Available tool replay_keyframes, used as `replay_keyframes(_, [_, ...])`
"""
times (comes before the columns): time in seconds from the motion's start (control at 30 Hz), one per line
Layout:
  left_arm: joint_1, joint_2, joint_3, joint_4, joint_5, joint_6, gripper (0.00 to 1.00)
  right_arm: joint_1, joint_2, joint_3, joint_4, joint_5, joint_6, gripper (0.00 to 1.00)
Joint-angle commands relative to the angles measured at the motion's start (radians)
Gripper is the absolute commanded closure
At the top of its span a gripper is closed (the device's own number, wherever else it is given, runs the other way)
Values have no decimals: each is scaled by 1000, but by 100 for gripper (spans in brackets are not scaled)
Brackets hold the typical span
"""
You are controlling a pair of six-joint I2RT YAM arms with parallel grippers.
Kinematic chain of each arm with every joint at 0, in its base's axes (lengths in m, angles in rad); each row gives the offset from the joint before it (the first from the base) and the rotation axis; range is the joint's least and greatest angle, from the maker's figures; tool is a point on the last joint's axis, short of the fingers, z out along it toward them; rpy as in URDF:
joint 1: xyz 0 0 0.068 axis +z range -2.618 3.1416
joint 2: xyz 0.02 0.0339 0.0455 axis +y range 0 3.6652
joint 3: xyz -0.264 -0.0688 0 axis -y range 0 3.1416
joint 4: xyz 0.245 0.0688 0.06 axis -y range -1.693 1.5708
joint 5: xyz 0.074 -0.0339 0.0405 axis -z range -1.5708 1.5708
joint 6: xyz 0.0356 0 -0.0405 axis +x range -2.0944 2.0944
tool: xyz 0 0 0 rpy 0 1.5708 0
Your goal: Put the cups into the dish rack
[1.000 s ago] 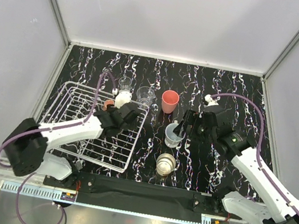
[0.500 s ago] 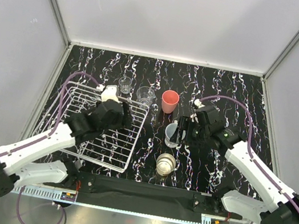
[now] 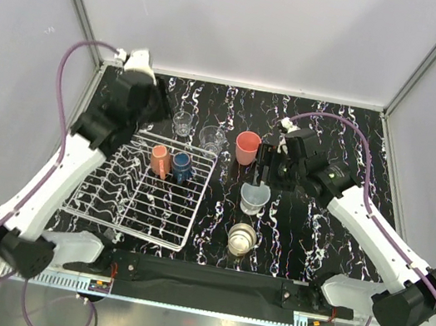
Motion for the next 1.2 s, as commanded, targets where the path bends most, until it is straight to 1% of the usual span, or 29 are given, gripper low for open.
replay_keyframes(0.0, [80, 184, 142, -53, 118, 99, 52, 10, 5, 46, -44, 27, -34, 19])
replay_keyframes(0.03, [101, 229, 222, -73, 131, 108, 55, 8, 5, 51, -56, 34, -40, 19])
replay_keyframes(0.07, [109, 269, 263, -97, 122, 110, 56, 10, 1, 52, -62, 37, -49, 19])
replay_keyframes(0.1, [110, 342, 296, -111, 106, 116, 56, 10, -4, 52, -66, 38, -52, 19])
replay_keyframes(0.13, [113, 369, 325, -101, 74, 134, 55, 8, -12, 52, -70, 46, -55, 19])
replay_keyframes(0.2, [123, 447, 356, -78, 62, 145, 55, 8, -19, 51, -73, 47, -59, 18])
replay_keyframes(0.37, [155, 556, 387, -47, 28, 170, 53, 8, -27, 60, -89, 49, -60, 18])
replay_keyframes(0.5, [170, 634, 391, 4, 36, 173, 52, 8, -28, 57, -92, 31, -65, 17])
replay_keyframes(0.7, [176, 820, 506, -35, 45, 156, 52, 10, -38, 61, -96, 23, -80, 17])
replay_keyframes(0.77, [179, 851, 534, -36, 48, 147, 52, 8, -54, 57, -90, 15, -79, 17])
replay_keyframes(0.9, [195, 909, 535, -21, 39, 121, 52, 8, -84, 43, -96, 11, -80, 16])
replay_keyframes(1.17, [198, 923, 463, 30, 19, 110, 53, 8, -90, 29, -93, 2, -82, 16])
